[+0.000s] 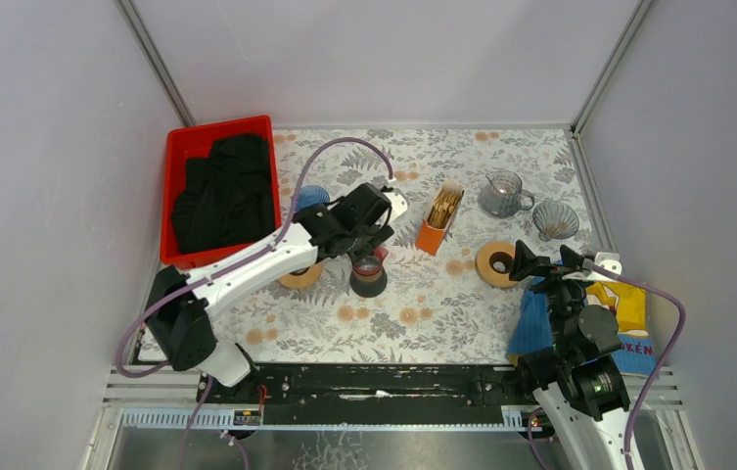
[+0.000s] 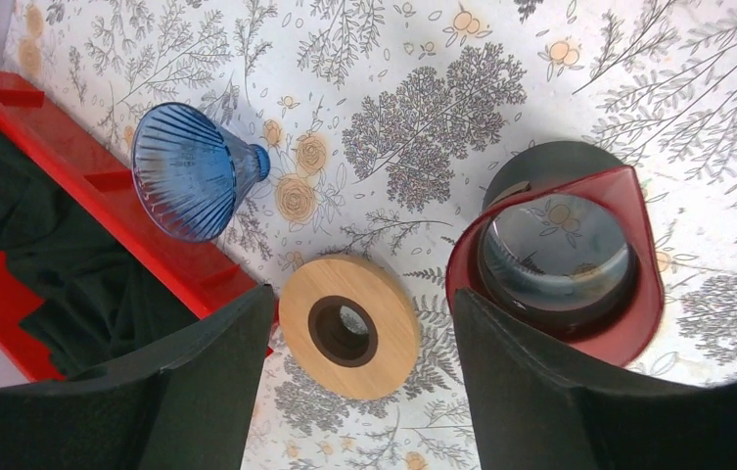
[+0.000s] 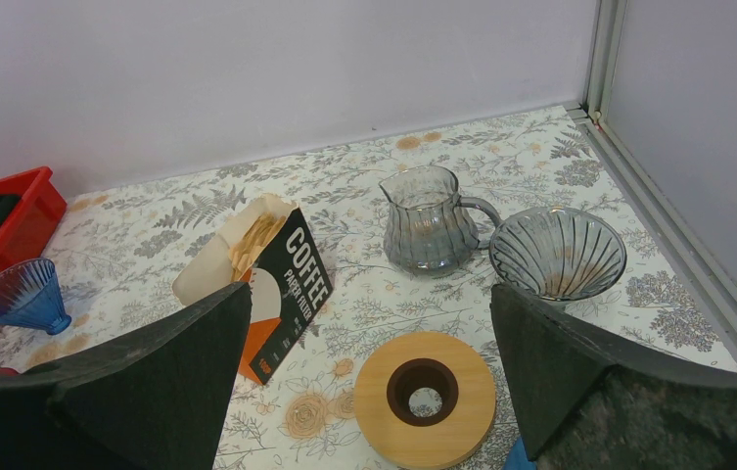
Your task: Place the coffee filter in the dripper
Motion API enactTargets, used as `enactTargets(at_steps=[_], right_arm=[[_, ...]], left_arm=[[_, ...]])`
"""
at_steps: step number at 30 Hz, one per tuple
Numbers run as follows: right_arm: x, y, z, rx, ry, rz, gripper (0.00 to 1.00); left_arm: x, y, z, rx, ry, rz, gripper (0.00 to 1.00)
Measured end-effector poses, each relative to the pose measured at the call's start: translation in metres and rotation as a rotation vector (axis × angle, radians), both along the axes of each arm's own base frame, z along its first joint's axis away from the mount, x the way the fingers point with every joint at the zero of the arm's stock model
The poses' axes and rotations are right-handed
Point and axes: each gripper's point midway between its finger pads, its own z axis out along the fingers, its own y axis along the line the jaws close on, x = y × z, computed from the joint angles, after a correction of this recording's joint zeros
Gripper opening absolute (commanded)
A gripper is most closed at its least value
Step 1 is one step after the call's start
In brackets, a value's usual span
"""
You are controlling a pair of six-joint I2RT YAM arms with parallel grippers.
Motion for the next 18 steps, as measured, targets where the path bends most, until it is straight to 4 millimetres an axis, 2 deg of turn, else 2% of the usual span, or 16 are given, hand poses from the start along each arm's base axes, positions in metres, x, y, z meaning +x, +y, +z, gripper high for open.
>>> enactTargets(at_steps=[9, 14, 18], right_arm=[[0.000, 0.002, 0.000, -0.001, -0.001, 0.012, 0.99], [0.000, 0.004, 0.000, -0.002, -0.002, 0.024, 0.99], [0.000, 0.004, 0.000, -0.001, -0.002, 0.025, 0.99]], left_arm=[[-0.016, 0.015, 0.040, -0.234, -0.087, 0.146, 0.98], [-0.020, 0.050, 0.050, -0.370, -0.149, 0.358, 1.00], [-0.023, 0.077, 0.045, -0.448, -0.180, 0.522, 1.00]])
